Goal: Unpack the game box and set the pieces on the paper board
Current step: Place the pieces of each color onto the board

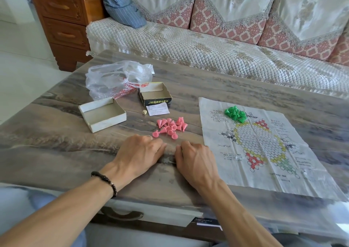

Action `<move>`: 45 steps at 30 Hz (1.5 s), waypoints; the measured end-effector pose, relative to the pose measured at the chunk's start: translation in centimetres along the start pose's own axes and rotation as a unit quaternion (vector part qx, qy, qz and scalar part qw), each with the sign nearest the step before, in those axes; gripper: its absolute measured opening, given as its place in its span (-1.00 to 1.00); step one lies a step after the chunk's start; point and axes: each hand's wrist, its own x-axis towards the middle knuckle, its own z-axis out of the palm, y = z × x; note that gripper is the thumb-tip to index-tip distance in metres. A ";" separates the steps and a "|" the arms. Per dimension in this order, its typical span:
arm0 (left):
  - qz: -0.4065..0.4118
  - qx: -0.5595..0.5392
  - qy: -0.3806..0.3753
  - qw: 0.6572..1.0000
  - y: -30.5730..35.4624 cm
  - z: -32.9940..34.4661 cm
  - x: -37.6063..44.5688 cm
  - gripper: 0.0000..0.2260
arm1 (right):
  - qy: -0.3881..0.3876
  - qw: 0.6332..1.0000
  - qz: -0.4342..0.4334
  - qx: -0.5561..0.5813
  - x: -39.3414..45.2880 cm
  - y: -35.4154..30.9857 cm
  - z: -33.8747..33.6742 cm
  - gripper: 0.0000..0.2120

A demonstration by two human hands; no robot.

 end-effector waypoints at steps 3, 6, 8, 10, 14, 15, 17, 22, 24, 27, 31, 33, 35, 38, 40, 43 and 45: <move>-0.007 -0.010 0.007 1.000 -0.2 0.2 0.2 -0.61 | 0.011 0.999 0.019 0.038 0.4 0.3 -0.1 -0.65; -0.019 -0.020 0.016 0.999 -0.2 0.1 0.4 -0.61 | 0.020 0.997 0.041 0.066 1.1 0.7 -0.4 -0.64; -0.028 -0.019 0.014 0.999 -0.1 0.1 0.6 -0.61 | 0.032 0.996 0.053 0.071 1.7 1.0 -0.8 -0.65; -0.025 -0.022 0.008 0.999 0.2 0.3 0.9 -0.61 | 0.040 0.994 0.057 0.079 2.2 1.3 -1.2 -0.62; -0.009 -0.039 0.009 0.999 1.3 0.9 1.9 -0.63 | 0.047 0.989 0.086 0.113 2.6 2.8 -2.4 -0.60; -0.013 -0.050 0.011 0.999 1.7 1.1 2.4 -0.63 | 0.051 0.987 0.096 0.121 2.5 3.4 -2.5 -0.62; -0.028 -0.080 0.019 0.996 2.9 1.6 3.7 -0.64 | 0.057 0.982 0.112 0.141 2.3 4.7 -2.9 -0.61; -0.038 -0.172 0.017 0.984 7.4 2.9 8.5 -0.56 | 0.082 0.969 0.169 0.161 1.5 10.1 -4.6 -0.57; -0.033 -0.216 0.003 0.976 9.7 3.9 10.8 -0.53 | 0.093 0.958 0.211 0.170 1.0 13.1 -5.5 -0.57; -0.035 -0.269 -0.015 0.962 13.4 5.6 14.3 -0.53 | 0.122 0.937 0.281 0.170 0.3 18.0 -6.6 -0.58; -0.028 -0.338 -0.036 0.940 18.4 8.0 18.7 -0.53 | 0.158 0.904 0.362 0.165 -0.1 24.4 -7.9 -0.61; -0.042 -0.362 -0.040 0.930 20.8 9.5 21.0 -0.52 | 0.181 0.880 0.397 0.185 0.0 27.7 -7.9 -0.62; -0.072 -0.386 -0.051 0.918 22.8 11.2 23.1 -0.52 | 0.202 0.855 0.418 0.230 0.2 30.5 -7.6 -0.64; -0.121 -0.408 -0.069 0.902 25.2 13.5 25.6 -0.51 | 0.218 0.830 0.426 0.287 1.2 33.1 -7.1 -0.68; -0.148 -0.420 -0.075 0.892 26.4 15.0 26.9 -0.53 | 0.225 0.821 0.415 0.322 2.2 33.9 -6.8 -0.69; -0.191 -0.444 -0.076 0.872 27.6 16.9 28.0 -0.56 | 0.235 0.797 0.403 0.383 3.2 34.8 -5.9 -0.69; -0.217 -0.461 -0.076 0.857 28.2 17.7 28.4 -0.58 | 0.235 0.799 0.391 0.391 3.1 35.2 -5.3 -0.68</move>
